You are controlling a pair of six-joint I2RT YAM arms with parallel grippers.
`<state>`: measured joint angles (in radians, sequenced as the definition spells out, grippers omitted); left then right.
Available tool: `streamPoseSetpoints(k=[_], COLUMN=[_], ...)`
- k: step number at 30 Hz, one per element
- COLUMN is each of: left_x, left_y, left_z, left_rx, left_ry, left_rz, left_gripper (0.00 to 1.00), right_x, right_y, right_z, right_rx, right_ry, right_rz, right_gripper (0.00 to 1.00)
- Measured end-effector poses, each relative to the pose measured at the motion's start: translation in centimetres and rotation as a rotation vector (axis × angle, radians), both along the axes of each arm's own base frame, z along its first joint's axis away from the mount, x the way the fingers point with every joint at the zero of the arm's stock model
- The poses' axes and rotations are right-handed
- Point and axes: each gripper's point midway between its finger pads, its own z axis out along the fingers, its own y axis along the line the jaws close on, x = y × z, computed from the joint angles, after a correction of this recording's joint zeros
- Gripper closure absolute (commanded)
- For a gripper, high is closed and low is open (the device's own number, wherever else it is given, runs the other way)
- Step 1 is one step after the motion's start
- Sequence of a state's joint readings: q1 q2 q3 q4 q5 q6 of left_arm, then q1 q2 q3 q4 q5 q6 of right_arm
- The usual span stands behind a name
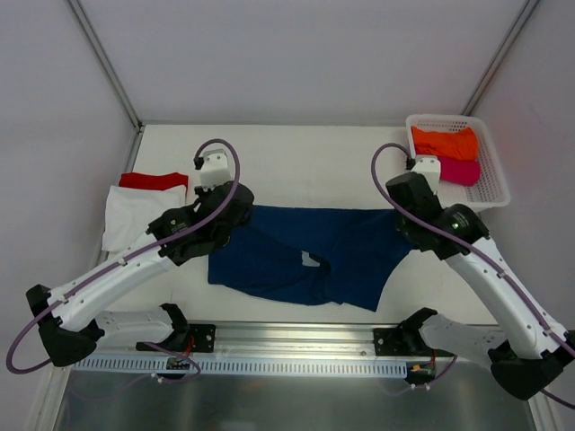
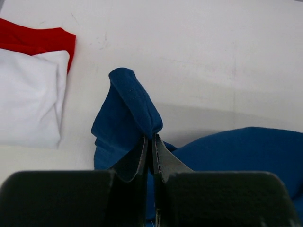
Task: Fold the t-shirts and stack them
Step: Flatten the tshirt out
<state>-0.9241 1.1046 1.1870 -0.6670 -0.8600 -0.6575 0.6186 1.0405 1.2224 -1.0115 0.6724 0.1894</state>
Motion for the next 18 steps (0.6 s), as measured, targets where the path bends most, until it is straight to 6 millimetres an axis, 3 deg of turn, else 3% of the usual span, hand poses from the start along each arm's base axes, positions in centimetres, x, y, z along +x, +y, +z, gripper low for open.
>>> streamPoseSetpoints(k=[5,8,18], left_x=[-0.5,-1.2,-4.0], left_y=[1.3,2.2,4.8], left_z=[1.9,4.6,15.5], left_rx=[0.038,0.013,-0.197], left_ry=[-0.027,-0.078,-0.270], left_rz=[-0.001,-0.009,-0.081], left_gripper=[1.00,1.00,1.00], right_x=[0.7,0.3,-5.9], right_y=[-0.2,-0.6,-2.4], right_z=[6.6,10.3,21.4], right_rx=[0.053,0.106,0.366], right_ry=[-0.174,-0.287,-0.628], right_rz=[0.030,0.051,0.196], right_gripper=[1.00,0.99,0.99])
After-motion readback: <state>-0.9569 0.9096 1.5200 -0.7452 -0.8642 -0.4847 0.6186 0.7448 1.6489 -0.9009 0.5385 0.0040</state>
